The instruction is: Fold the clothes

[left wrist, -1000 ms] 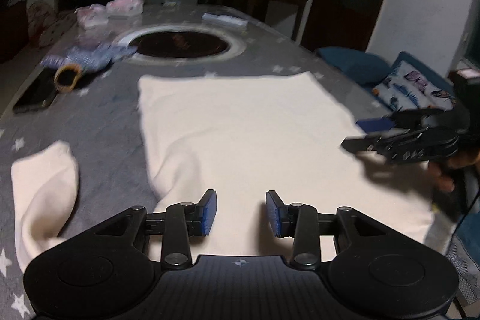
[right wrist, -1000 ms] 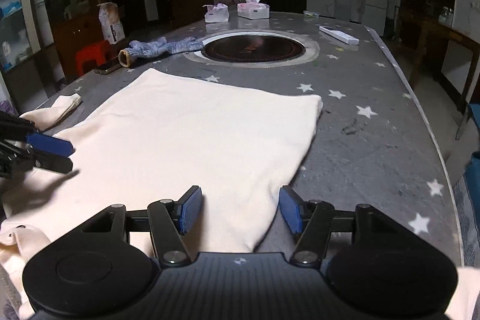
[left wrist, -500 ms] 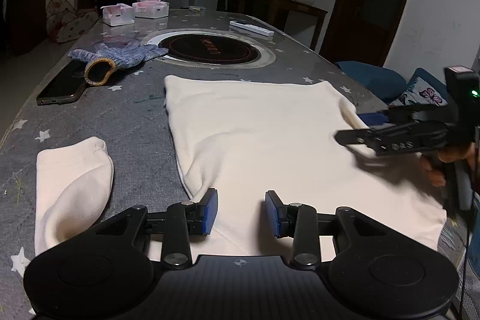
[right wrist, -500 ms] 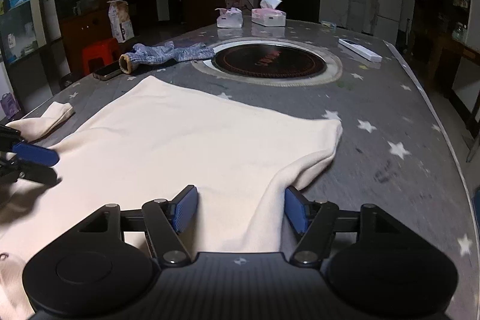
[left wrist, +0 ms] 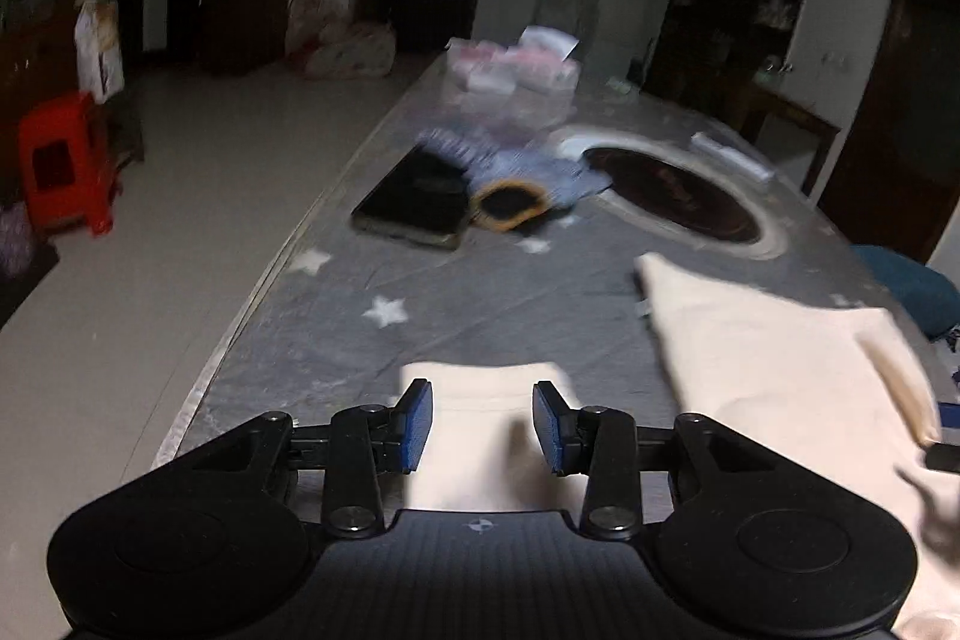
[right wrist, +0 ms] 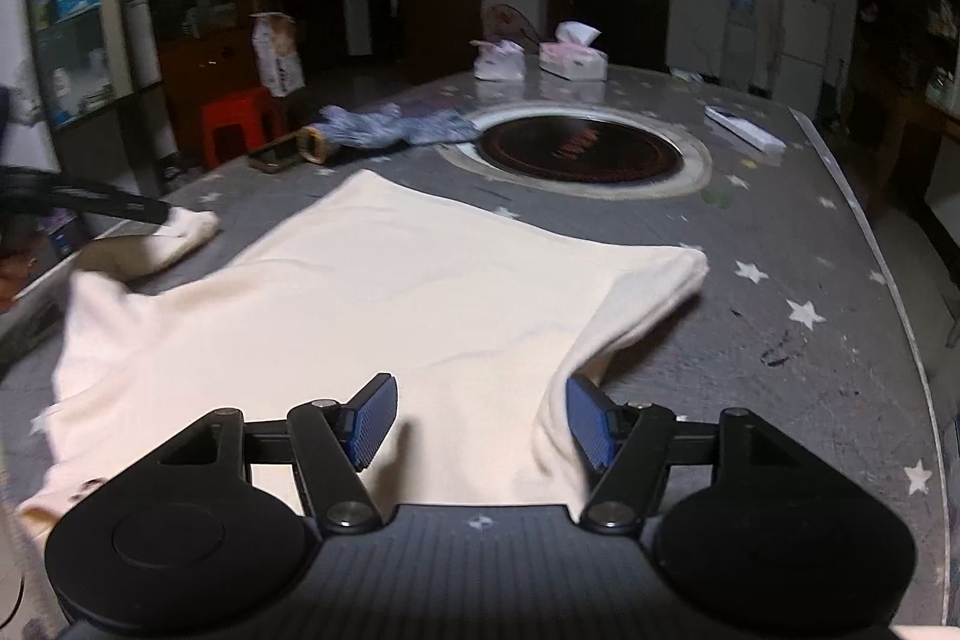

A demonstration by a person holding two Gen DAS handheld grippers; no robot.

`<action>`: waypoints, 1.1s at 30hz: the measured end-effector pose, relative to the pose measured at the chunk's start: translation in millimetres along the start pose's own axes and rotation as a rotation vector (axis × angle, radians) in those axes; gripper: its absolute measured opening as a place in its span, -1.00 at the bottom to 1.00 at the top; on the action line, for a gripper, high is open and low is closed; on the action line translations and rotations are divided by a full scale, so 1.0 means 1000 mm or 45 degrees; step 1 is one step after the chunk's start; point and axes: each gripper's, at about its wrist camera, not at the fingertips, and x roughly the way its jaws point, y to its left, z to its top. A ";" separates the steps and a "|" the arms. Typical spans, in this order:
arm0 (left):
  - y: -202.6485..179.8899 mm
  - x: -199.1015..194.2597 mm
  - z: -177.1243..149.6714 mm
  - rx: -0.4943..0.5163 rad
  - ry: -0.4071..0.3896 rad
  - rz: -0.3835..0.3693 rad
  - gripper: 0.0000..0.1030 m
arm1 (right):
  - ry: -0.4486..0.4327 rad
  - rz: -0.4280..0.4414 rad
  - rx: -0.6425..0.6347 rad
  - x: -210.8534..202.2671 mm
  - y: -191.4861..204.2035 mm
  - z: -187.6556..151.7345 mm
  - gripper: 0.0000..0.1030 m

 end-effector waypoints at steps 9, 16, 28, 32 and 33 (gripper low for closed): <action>0.004 0.003 -0.007 0.028 -0.038 0.065 -0.96 | -0.021 0.151 -0.186 -0.025 0.046 -0.002 0.23; 0.047 -0.030 -0.021 -0.182 -0.066 0.167 -0.99 | 0.018 0.300 -0.270 -0.023 0.078 -0.013 0.23; 0.004 -0.001 -0.001 0.016 -0.031 0.077 0.02 | 0.100 0.412 -0.402 -0.025 0.111 -0.034 0.23; -0.004 0.015 0.000 0.079 -0.025 0.109 -0.16 | 0.109 0.418 -0.387 -0.025 0.109 -0.034 0.23; -0.006 0.016 -0.001 0.094 -0.035 0.110 -0.53 | 0.109 0.418 -0.391 -0.025 0.109 -0.034 0.23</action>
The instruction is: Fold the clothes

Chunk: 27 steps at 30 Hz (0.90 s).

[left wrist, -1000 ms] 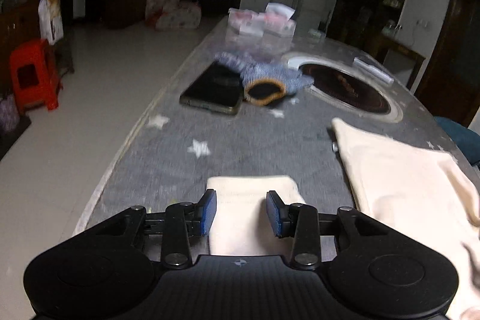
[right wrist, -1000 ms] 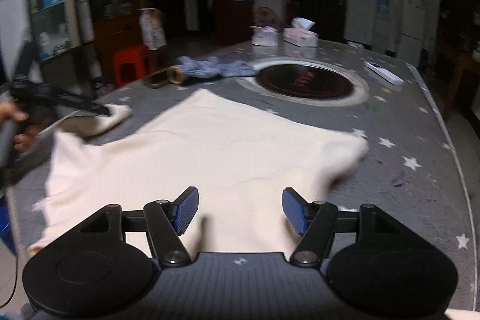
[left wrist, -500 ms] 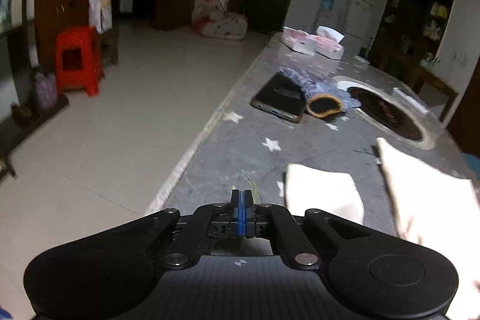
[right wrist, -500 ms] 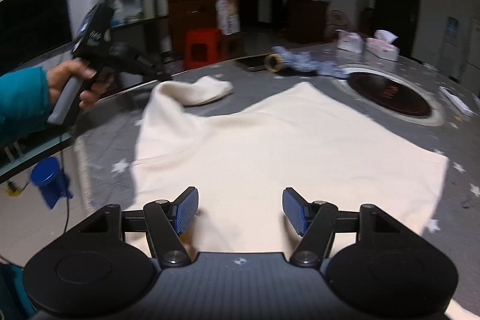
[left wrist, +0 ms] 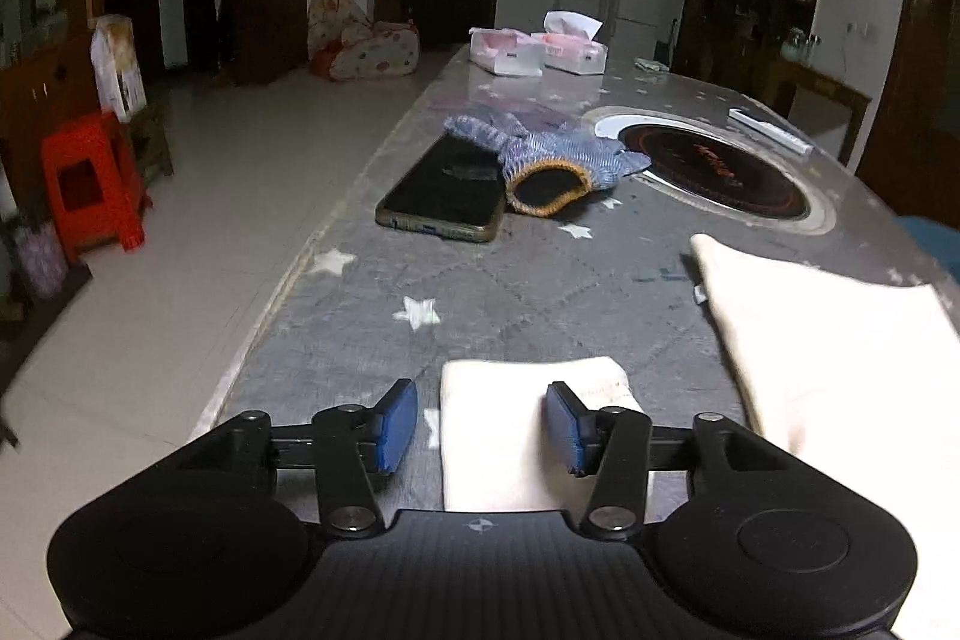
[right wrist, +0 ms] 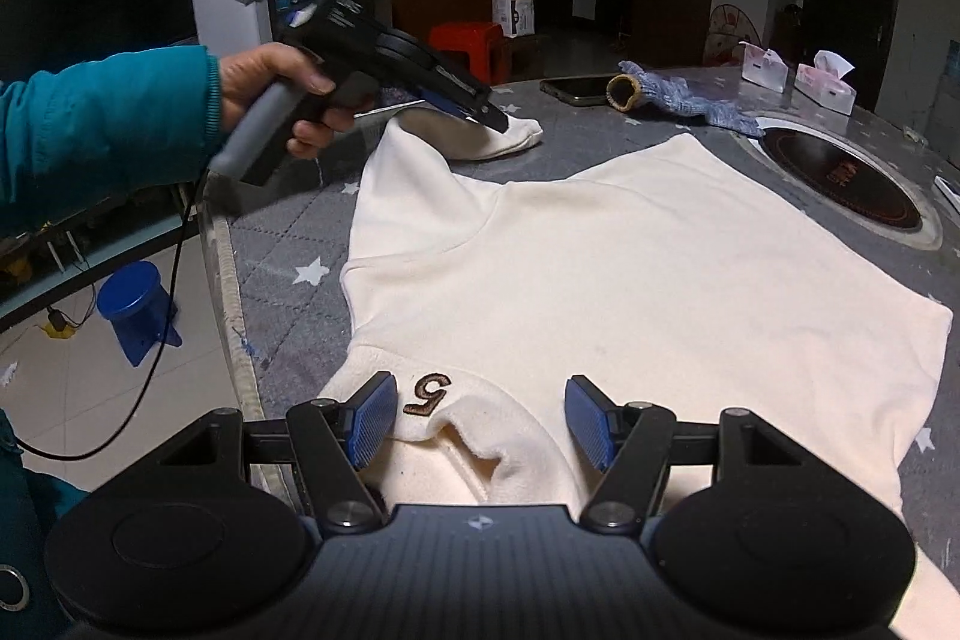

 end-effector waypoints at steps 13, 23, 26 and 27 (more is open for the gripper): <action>0.069 -0.089 -0.034 -0.329 -0.209 0.274 -0.84 | -0.040 -0.013 0.088 -0.011 -0.011 -0.003 0.28; 0.096 -0.129 -0.053 -0.380 -0.423 0.132 -0.83 | 0.024 0.046 0.062 -0.007 0.001 -0.011 0.31; 0.099 -0.122 -0.041 -0.336 -0.397 0.163 -0.77 | 0.030 0.042 0.064 -0.007 0.002 -0.011 0.34; 0.101 -0.117 -0.039 -0.329 -0.367 0.197 -0.72 | 0.031 0.042 0.064 -0.006 0.002 -0.011 0.35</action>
